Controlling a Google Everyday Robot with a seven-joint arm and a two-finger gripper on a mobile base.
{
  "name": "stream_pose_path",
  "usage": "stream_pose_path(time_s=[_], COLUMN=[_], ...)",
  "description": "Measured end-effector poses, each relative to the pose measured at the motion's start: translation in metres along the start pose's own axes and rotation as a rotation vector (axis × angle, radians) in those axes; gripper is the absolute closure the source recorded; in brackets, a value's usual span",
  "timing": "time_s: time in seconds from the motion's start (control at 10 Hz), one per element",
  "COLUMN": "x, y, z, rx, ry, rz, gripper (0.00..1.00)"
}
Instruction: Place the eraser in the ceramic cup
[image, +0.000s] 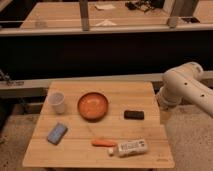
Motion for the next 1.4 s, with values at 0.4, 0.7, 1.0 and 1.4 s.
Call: stream_pose_path(time_s=[0.4,0.7,1.0,1.4], x=[0.0,-0.0001,0.0,-0.0013], y=[0.0,-0.0001,0.0,-0.0006], z=[0.0,-0.0001,-0.0001,0.0023], rx=[0.0,0.0,0.0,0.001], ry=[0.0,0.0,0.0,0.005], rz=[0.0,0.0,0.0,-0.009], gripper=[0.2,0.2,0.2,0.26])
